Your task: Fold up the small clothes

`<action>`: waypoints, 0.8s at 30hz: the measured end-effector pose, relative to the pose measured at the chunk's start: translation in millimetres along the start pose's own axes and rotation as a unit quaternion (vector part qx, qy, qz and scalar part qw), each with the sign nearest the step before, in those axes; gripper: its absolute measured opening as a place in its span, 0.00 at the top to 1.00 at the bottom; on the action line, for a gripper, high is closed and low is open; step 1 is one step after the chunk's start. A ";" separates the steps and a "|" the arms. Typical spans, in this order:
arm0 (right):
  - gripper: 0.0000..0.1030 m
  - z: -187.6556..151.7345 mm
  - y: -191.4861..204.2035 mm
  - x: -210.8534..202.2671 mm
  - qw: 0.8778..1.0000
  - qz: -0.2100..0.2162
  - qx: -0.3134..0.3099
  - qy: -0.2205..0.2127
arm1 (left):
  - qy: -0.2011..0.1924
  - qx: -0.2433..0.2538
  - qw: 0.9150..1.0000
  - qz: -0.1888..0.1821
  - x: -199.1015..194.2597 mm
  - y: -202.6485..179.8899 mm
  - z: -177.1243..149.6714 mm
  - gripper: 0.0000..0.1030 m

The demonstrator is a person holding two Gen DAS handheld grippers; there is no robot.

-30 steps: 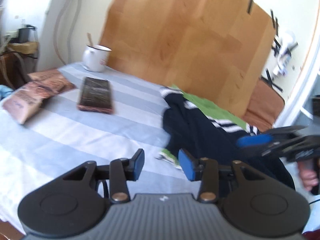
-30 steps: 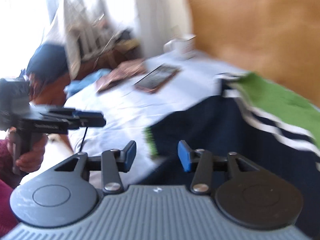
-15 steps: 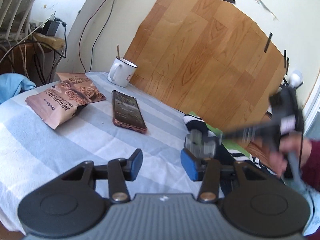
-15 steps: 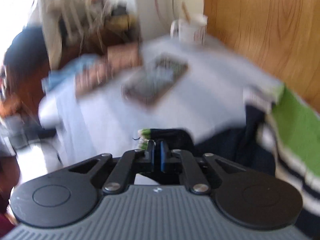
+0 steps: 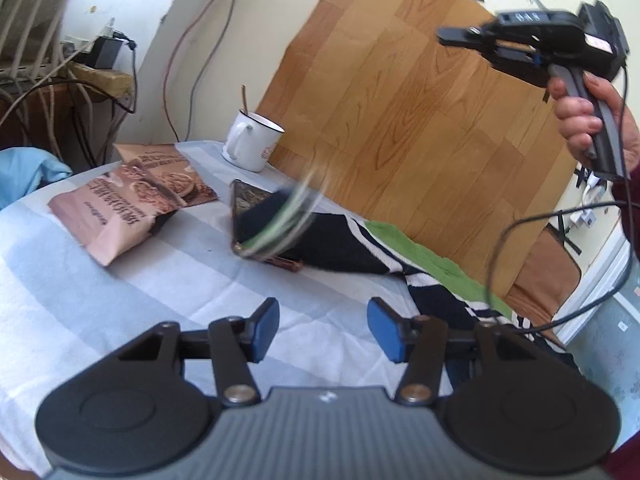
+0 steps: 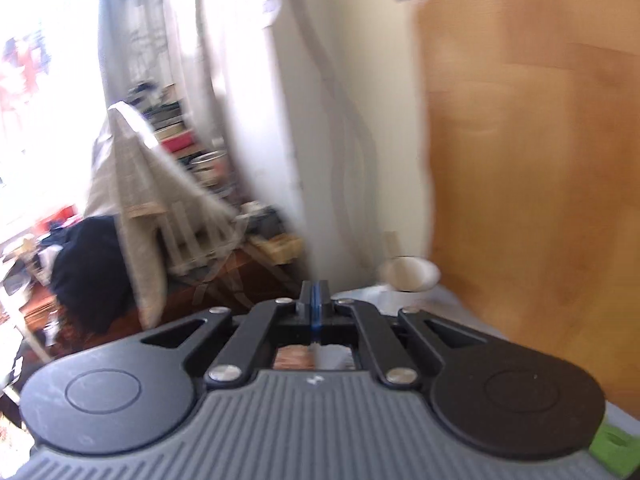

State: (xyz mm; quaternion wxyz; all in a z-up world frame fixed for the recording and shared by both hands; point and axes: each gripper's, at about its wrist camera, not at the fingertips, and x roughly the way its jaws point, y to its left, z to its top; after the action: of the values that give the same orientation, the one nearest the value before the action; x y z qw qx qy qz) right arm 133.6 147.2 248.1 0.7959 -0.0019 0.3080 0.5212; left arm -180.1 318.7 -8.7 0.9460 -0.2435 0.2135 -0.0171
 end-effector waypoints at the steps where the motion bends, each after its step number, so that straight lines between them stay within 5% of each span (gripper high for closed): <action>1: 0.98 -3.8 -6.8 -7.1 1.000 -0.015 0.004 0.000 | 0.004 0.004 1.000 0.001 5.1 -2.4 1.8 0.51; 6: 0.91 -64.1 -18.7 -0.5 0.997 -0.046 -0.003 0.064 | 0.003 0.025 1.000 0.001 17.7 -21.6 8.3 0.51; 10: 0.81 -106.1 16.0 40.3 0.992 0.006 -0.031 0.121 | -0.010 0.025 0.999 0.018 6.4 -25.7 2.7 0.48; 11: 0.71 -111.6 26.6 51.9 0.991 0.025 -0.024 0.130 | -0.011 0.019 0.999 0.026 3.0 -24.8 0.7 0.48; 13: 0.62 -123.8 38.6 79.8 0.987 0.057 0.021 0.148 | -0.011 0.007 0.999 0.042 -4.3 -17.6 -2.6 0.47; 18: 0.61 -139.9 47.8 131.2 0.974 0.067 0.117 0.184 | -0.012 -0.023 0.998 0.065 -20.0 7.8 -5.4 0.47; 24: 0.62 -150.8 35.3 135.4 0.957 0.064 0.196 0.203 | -0.010 -0.021 0.998 0.051 -14.5 23.1 -1.7 0.47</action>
State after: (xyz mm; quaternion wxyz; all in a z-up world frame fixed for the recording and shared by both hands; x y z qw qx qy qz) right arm 66.8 226.7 70.5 0.6668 0.0679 0.5582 0.4891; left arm -195.6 340.2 -15.1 0.9424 -0.2526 0.2161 0.0385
